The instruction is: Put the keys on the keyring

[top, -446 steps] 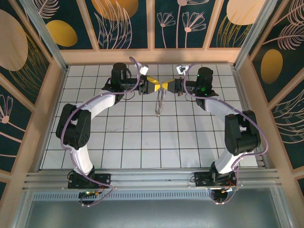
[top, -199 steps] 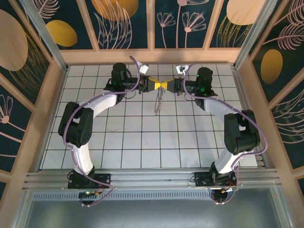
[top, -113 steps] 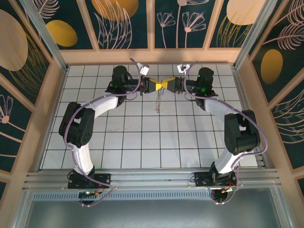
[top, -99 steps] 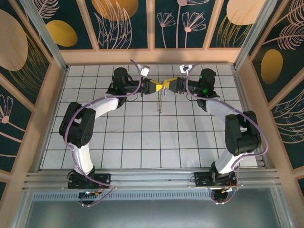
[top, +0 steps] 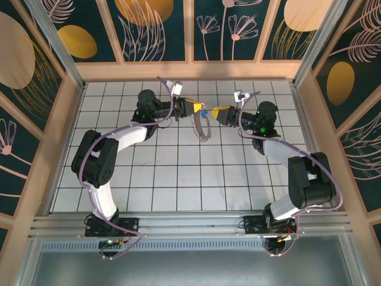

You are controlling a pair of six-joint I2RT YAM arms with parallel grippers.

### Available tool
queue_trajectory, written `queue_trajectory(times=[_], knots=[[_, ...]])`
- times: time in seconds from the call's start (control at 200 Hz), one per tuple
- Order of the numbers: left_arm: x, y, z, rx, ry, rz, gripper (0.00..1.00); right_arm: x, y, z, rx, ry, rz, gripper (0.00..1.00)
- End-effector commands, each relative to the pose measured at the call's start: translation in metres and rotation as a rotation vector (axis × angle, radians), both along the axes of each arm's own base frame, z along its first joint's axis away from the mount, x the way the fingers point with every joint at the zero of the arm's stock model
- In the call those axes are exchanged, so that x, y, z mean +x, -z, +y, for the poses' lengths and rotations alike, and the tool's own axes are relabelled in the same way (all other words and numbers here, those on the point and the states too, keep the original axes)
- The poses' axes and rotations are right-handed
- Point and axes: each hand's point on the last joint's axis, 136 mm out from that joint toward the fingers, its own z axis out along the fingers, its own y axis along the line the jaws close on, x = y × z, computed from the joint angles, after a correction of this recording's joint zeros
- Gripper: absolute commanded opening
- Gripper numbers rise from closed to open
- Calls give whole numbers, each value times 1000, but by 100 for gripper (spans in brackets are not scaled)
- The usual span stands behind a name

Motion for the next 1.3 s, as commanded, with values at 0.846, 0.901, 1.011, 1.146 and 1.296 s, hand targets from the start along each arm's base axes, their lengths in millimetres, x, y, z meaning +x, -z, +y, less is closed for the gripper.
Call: queue_trajectory(times=[0.846,0.901,1.011,1.146,1.296], knots=[[-20,-40,2,-69,23,-91,0,8,1,32,-85,74,-78,42],[-20,-41,2,-69,24,-93,0,10,3,31,-94,96,-78,40],[-21,-41,1,-70,27,-93,0,11,2,30,-94,114,-84,35],[-21,-42,1,-70,27,-93,0,7,-2,32,-91,94,-97,22],[-21,-41,1,-70,23,-90,0,-4,-3,37,-97,46,-120,13]])
